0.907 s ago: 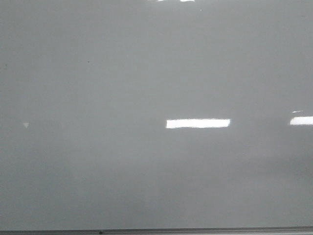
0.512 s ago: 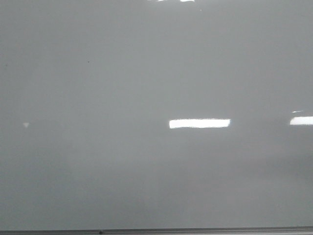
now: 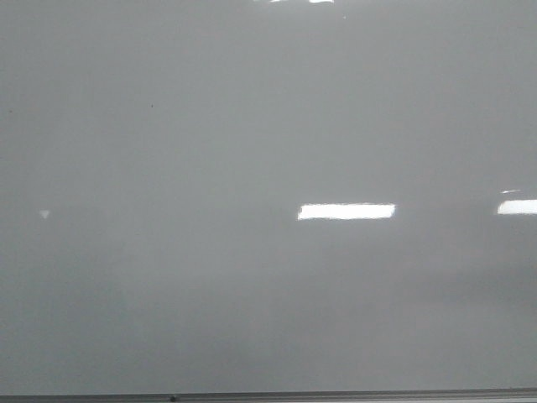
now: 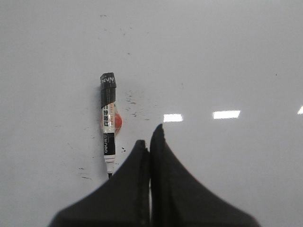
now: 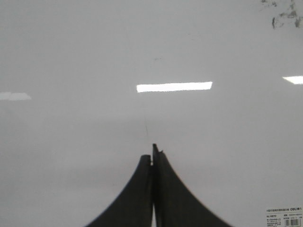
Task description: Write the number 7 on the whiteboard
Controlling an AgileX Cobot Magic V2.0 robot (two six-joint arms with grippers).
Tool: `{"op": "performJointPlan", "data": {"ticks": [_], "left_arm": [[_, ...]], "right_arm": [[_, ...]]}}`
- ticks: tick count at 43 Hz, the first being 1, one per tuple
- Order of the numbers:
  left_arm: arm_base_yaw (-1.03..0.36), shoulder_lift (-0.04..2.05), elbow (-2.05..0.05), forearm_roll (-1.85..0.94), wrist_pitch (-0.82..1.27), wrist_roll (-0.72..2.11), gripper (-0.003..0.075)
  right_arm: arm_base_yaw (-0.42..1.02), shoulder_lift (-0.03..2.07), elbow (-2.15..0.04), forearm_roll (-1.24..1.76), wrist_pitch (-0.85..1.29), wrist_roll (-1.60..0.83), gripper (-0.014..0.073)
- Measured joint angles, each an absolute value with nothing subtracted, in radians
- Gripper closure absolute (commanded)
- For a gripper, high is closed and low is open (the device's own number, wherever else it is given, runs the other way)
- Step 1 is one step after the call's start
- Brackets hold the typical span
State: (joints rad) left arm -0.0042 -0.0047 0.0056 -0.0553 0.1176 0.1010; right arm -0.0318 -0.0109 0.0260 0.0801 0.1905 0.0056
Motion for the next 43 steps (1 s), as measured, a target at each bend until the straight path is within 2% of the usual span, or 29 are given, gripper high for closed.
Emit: {"op": "performJointPlan", "data": {"ticks": [29, 43], "left_arm": [[-0.004, -0.005, 0.006, -0.055, 0.114, 0.101, 0.0741], [-0.004, -0.005, -0.059, -0.055, -0.03, 0.101, 0.0741]], "right_arm": [[-0.032, -0.011, 0.026, 0.08, 0.191, 0.006, 0.0655], [-0.032, -0.011, -0.021, 0.093, 0.131, 0.006, 0.0655]]}}
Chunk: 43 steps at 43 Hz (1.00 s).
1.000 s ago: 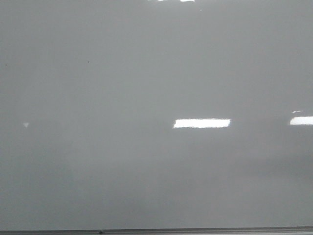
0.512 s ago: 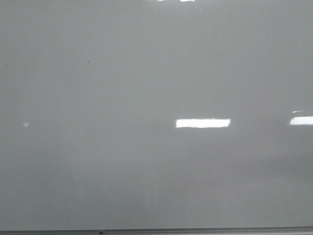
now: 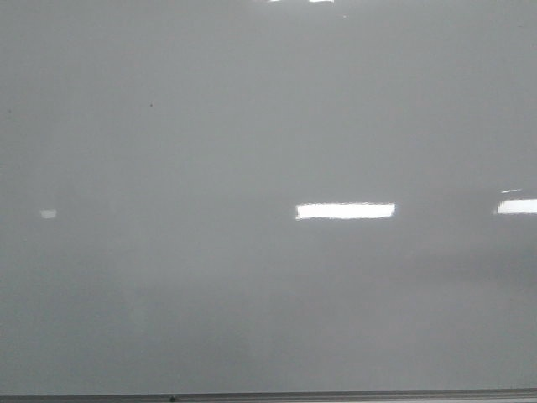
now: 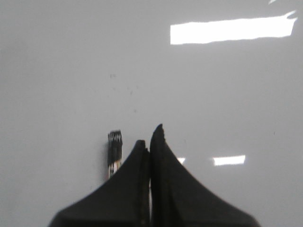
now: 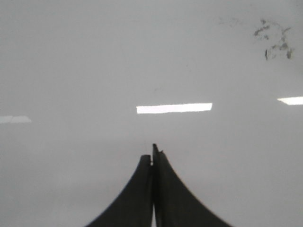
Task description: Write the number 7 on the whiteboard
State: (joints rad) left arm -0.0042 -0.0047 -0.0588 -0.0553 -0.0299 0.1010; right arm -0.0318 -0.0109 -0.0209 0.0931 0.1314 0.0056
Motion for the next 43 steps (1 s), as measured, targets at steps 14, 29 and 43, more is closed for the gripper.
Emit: {"op": "performJointPlan", "data": {"ticks": [14, 29, 43], "left_arm": [[-0.004, 0.209, -0.377, -0.054, 0.261, 0.101, 0.0741], [-0.004, 0.451, -0.407, -0.051, 0.283, 0.101, 0.0499], [-0.004, 0.472, -0.408, -0.049, 0.283, 0.101, 0.0054]], "right_arm": [[-0.032, 0.142, -0.294, 0.156, 0.327, 0.006, 0.0655], [-0.032, 0.382, -0.327, 0.162, 0.325, 0.006, 0.0537], [-0.032, 0.384, -0.327, 0.164, 0.325, 0.0, -0.0012]]}}
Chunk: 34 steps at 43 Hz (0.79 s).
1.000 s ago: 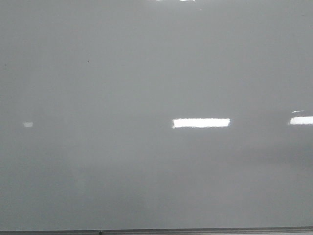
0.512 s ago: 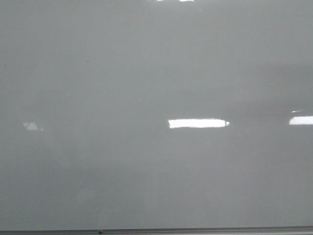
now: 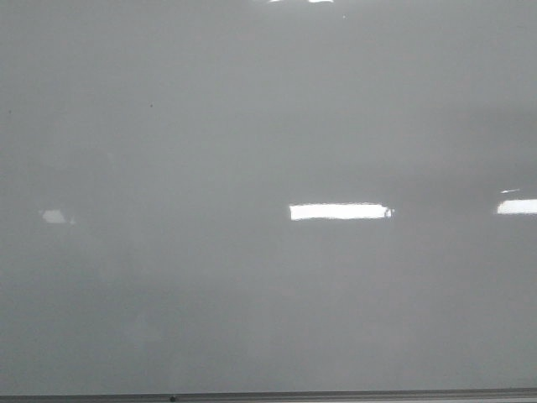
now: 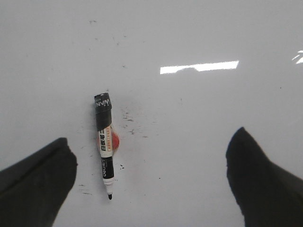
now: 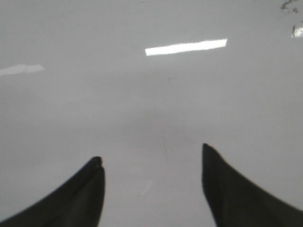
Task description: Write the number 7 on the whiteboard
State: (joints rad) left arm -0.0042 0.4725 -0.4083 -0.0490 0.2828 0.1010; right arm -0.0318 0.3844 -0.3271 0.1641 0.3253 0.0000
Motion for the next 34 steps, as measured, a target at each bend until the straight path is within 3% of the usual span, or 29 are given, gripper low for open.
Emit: {"op": "performJointPlan", "data": {"ticks": [10, 22, 34], "left_arm": [[0.048, 0.617, -0.441, -0.049, 0.288, 0.09, 0.0187], [0.178, 1.032, -0.59, -0.049, 0.321, 0.06, 0.0188], [0.169, 1.345, -0.643, -0.044, 0.24, 0.057, 0.0188]], "right_arm": [[-0.032, 0.384, -0.327, 0.165, 0.321, 0.006, -0.0006], [-0.02, 0.384, -0.327, 0.166, 0.309, 0.006, -0.0006], [-0.012, 0.384, -0.327, 0.166, 0.308, 0.006, -0.0006]]}}
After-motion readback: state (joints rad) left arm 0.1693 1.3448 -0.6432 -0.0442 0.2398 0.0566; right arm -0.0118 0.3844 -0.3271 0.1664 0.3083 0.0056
